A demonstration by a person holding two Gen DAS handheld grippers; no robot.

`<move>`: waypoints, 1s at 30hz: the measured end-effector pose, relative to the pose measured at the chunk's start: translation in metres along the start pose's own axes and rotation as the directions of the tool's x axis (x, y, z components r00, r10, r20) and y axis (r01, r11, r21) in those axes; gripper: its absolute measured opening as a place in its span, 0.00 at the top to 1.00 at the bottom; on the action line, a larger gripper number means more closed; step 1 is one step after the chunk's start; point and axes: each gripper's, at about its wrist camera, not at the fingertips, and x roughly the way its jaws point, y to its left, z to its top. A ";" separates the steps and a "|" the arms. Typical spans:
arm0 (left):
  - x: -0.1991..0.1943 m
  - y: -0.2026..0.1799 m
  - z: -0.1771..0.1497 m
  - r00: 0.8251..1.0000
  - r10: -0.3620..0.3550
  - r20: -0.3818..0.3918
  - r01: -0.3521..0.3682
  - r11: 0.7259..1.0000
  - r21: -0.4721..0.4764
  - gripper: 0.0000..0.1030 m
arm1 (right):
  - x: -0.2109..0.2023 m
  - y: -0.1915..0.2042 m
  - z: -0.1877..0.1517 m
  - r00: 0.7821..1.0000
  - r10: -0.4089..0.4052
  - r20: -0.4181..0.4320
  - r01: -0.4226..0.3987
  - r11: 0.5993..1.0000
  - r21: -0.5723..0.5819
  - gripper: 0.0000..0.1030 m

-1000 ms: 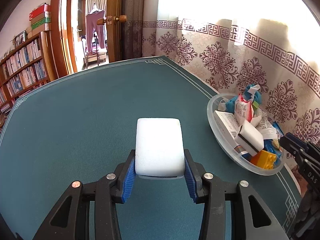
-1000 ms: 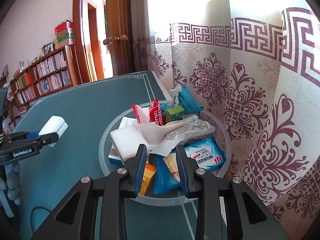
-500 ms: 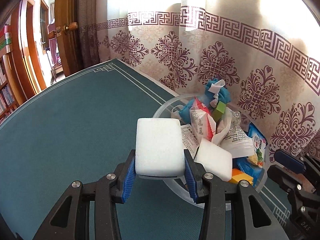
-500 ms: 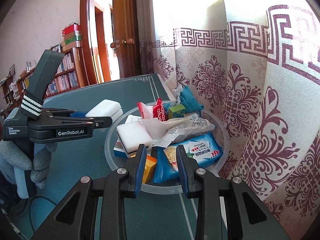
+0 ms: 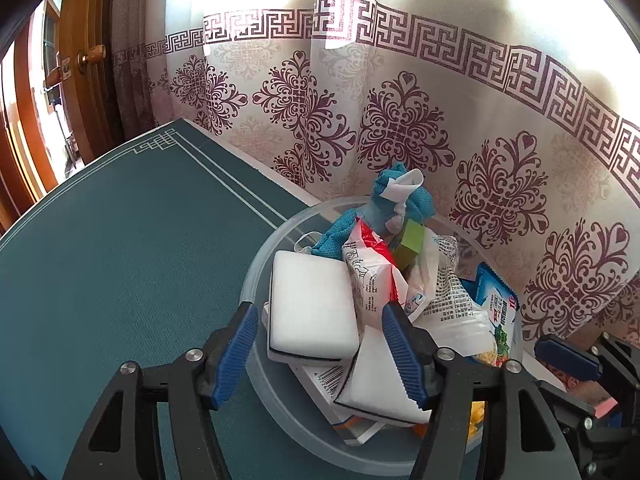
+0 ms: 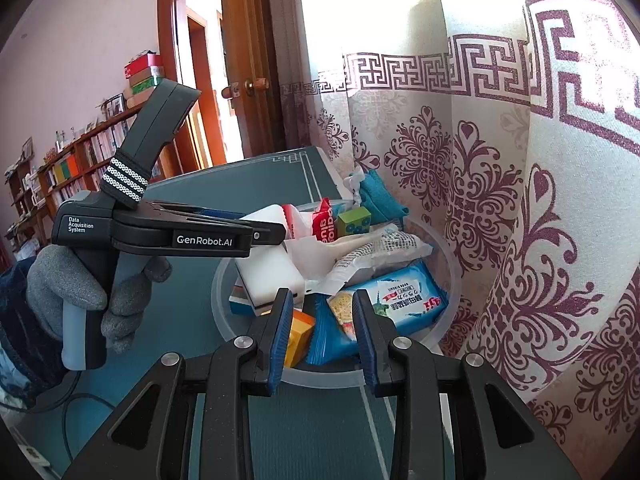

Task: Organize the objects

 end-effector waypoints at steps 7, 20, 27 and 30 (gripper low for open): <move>-0.005 0.003 -0.005 1.000 0.014 0.015 -0.014 1.000 -0.023 0.19 | -0.001 0.000 0.000 1.000 0.003 0.000 -0.003 1.000 0.002 0.69; -0.057 -0.009 -0.024 0.963 0.227 0.143 -0.225 0.974 -0.029 0.04 | -0.002 -0.005 -0.007 0.999 0.009 -0.049 -0.007 0.999 0.049 0.31; -0.082 -0.027 -0.036 0.944 0.274 0.182 -0.273 0.961 -0.028 0.01 | -0.009 -0.005 -0.008 0.999 -0.019 -0.027 0.021 0.998 0.061 0.11; -0.092 -0.029 -0.040 0.943 0.272 0.191 -0.267 0.962 -0.055 0.01 | -0.011 -0.002 -0.008 0.999 -0.030 -0.018 0.030 0.999 0.044 0.04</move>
